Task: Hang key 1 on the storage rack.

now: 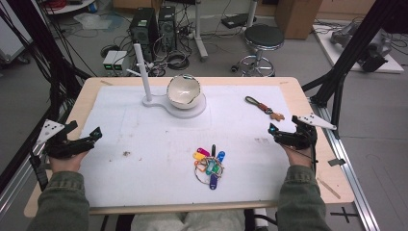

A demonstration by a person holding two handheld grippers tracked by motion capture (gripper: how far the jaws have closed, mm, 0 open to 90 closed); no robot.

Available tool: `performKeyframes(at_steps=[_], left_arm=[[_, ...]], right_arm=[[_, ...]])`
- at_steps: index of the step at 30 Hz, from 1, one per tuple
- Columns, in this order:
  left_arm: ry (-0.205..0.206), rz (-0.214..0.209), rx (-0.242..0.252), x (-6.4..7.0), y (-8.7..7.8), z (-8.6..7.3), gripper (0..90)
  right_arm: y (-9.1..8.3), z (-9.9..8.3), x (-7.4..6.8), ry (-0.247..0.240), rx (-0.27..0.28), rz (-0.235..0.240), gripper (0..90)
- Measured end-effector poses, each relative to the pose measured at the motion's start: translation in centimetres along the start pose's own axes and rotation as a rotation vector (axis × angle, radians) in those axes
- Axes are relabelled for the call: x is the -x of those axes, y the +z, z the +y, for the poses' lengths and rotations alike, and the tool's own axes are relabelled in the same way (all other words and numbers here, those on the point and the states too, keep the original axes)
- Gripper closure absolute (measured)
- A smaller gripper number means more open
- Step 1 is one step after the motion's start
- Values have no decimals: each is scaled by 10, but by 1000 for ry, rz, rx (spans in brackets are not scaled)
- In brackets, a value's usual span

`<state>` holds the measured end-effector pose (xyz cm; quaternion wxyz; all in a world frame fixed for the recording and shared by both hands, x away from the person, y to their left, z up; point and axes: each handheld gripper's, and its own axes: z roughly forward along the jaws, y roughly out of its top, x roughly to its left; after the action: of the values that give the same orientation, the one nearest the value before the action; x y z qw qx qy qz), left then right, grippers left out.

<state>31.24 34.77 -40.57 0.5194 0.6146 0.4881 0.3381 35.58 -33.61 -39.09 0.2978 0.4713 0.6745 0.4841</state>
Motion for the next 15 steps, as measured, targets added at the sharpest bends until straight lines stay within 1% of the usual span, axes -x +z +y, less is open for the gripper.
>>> performKeyframes(at_steps=[1, 4, 7, 10, 15], left_arm=[[0, 4, 0, 0, 0, 0, 56], [7, 14, 12, 1, -1, 1, 56], [7, 16, 11, 2, -1, 1, 56], [6, 14, 12, 2, -1, 0, 56], [3, 22, 16, 2, -2, 1, 56]], right_arm=[[2, 2, 0, -11, -6, -3, 10], [7, 8, 1, -17, -29, 9, 10], [13, 12, 2, -25, -46, 17, 10], [19, 15, 4, -35, -75, 18, 10], [27, 23, 6, -47, -93, 32, 10]])
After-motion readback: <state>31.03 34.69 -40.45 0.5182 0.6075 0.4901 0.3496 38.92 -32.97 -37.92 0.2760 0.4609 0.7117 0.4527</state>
